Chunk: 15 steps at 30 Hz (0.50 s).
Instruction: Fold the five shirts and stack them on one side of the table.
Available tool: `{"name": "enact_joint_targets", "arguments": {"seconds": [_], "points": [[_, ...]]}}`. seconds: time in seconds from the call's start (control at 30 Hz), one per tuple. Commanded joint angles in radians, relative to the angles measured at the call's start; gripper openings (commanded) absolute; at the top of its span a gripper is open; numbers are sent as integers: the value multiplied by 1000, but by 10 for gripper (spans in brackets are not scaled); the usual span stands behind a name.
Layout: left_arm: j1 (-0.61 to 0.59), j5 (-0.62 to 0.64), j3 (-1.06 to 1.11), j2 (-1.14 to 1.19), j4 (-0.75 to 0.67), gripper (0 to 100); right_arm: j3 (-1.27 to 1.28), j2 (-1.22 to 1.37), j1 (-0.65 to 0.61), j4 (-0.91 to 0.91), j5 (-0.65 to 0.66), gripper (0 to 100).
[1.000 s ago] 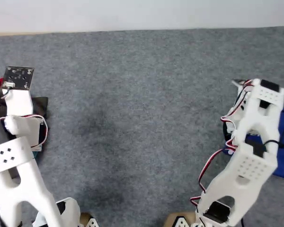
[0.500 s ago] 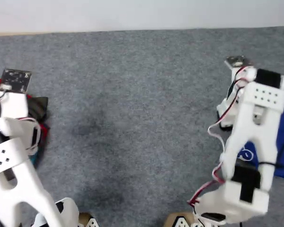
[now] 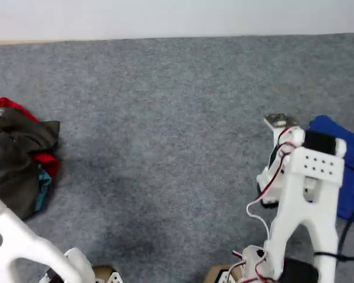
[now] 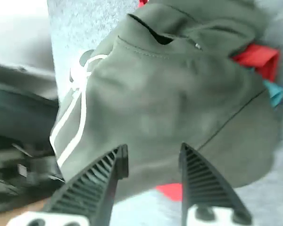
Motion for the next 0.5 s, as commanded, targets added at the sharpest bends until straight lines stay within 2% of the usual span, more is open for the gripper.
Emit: {"name": "enact_joint_targets", "arguments": {"seconds": [0.0, 0.13, 0.37, 0.47], "points": [[-23, -133, 58, -15, -117, 185, 21, -64, -7, 31, -9, 25], [-38, -222, 209, -15, -288, 185, 25, -74, -2, 36, -11, 25], [-58, -304, 559, -15, -720, 175, 26, -74, -2, 38, -11, 25], [-54, -341, 673, -18, -827, 86, 28, -74, -2, 41, -11, 25]]}}
